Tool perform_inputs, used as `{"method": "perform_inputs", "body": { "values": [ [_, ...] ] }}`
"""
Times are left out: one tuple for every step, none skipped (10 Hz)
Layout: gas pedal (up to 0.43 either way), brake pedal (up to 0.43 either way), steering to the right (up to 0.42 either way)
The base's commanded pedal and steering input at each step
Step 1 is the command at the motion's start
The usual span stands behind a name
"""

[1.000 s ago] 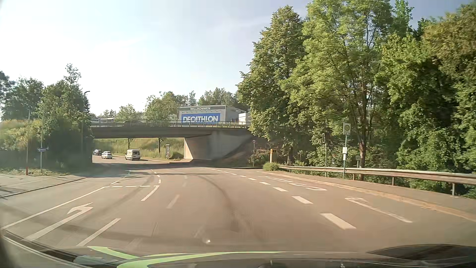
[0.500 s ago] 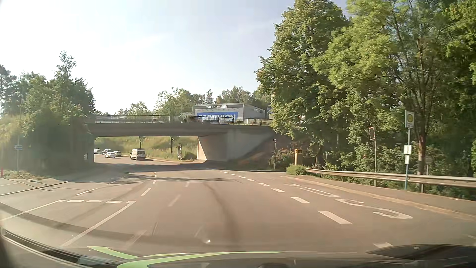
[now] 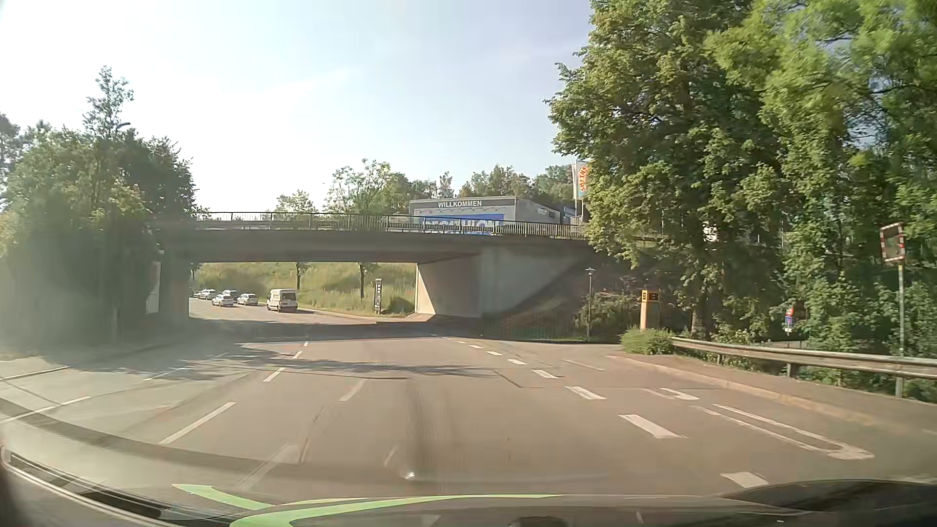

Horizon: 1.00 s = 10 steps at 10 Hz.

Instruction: Follow the waypoints while adhering to traffic rules and regulations

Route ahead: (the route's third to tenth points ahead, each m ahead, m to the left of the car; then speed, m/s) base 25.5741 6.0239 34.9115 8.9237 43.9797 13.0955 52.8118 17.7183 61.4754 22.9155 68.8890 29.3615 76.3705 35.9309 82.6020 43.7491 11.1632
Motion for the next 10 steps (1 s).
{"method": "perform_inputs", "body": {
  "values": [
    [0.067,0.0,-0.05],
    [0.067,0.0,-0.049],
    [0.067,0.0,-0.048],
    [0.067,0.0,-0.047],
    [0.067,0.0,-0.045],
    [0.039,0.0,-0.044],
    [0.0,0.0,-0.043],
    [0.0,0.0,-0.043],
    [0.0,0.0,-0.043],
    [0.0,0.0,-0.043]
  ]
}}
